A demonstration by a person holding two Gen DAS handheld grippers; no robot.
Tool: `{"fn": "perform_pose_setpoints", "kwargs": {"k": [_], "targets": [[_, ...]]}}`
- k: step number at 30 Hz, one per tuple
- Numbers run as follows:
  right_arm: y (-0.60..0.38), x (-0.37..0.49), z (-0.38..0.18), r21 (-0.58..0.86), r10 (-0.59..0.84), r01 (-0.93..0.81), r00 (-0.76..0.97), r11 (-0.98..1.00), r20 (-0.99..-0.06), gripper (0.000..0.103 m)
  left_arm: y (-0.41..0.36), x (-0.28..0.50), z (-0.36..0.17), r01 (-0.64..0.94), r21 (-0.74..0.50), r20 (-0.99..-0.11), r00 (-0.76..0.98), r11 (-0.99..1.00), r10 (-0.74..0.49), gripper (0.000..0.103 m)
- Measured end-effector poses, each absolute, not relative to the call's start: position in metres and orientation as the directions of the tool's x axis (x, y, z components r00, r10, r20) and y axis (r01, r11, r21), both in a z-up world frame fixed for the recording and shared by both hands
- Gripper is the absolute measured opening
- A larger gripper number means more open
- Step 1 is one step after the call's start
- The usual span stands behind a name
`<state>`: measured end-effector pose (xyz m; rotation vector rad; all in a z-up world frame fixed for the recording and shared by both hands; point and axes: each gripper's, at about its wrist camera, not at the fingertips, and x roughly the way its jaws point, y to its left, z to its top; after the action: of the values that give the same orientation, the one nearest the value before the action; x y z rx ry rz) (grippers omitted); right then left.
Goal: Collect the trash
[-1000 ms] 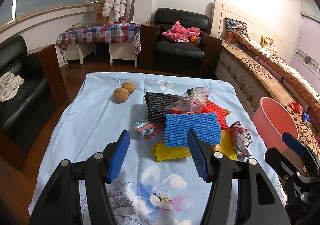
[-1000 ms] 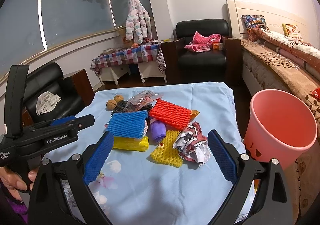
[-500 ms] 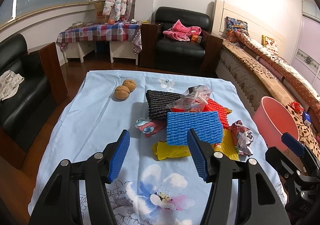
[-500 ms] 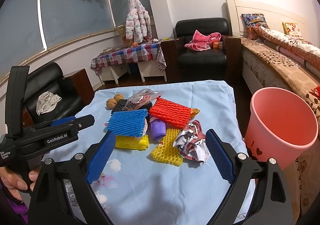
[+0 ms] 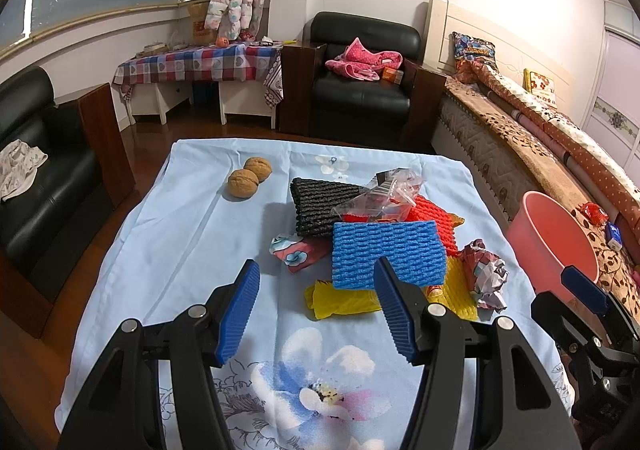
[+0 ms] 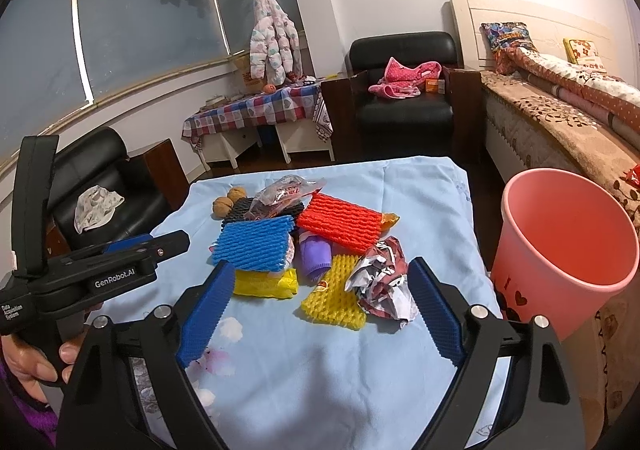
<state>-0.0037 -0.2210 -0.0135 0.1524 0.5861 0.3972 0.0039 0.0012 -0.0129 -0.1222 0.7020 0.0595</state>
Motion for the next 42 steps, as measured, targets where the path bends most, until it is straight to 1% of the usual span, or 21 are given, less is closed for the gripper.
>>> {"fn": "perform_pose_setpoints", "kwargs": {"k": [21,24,27,30,34,42], "targets": [[-0.226,0.009,-0.025,0.273,0.404,-0.301,0.745,0.914,-0.531,0.088,-0.001,0.016,-0.028,-0.087,-0.098,-0.675,0.738,0.991,-0.002,0.059],[-0.227,0.012,-0.028,0.282,0.406,-0.295,0.737,0.913,-0.540,0.088,0.001,0.016,-0.027,-0.068,-0.112,-0.668,0.744,0.991,-0.025,0.059],[-0.228,0.015,-0.028,0.285,0.406,-0.294,0.735,0.913,-0.543,0.088,0.007,0.015,-0.026,-0.028,-0.154,-0.661,0.746,0.988,-0.082,0.059],[-0.227,0.017,-0.030,0.286,0.409,-0.296,0.729,0.911,-0.549,0.088,0.009,0.015,-0.025,0.000,-0.171,-0.652,0.750,0.985,-0.114,0.059],[-0.228,0.021,-0.033,0.290,0.412,-0.297,0.722,0.910,-0.555,0.088,0.012,0.017,-0.025,0.053,-0.234,-0.650,0.735,0.971,-0.196,0.059],[-0.232,0.031,-0.036,0.304,0.416,-0.289,0.714,0.908,-0.564,0.088,0.014,0.045,-0.039,0.032,-0.274,-0.687,0.693,0.961,-0.219,0.059]]}}
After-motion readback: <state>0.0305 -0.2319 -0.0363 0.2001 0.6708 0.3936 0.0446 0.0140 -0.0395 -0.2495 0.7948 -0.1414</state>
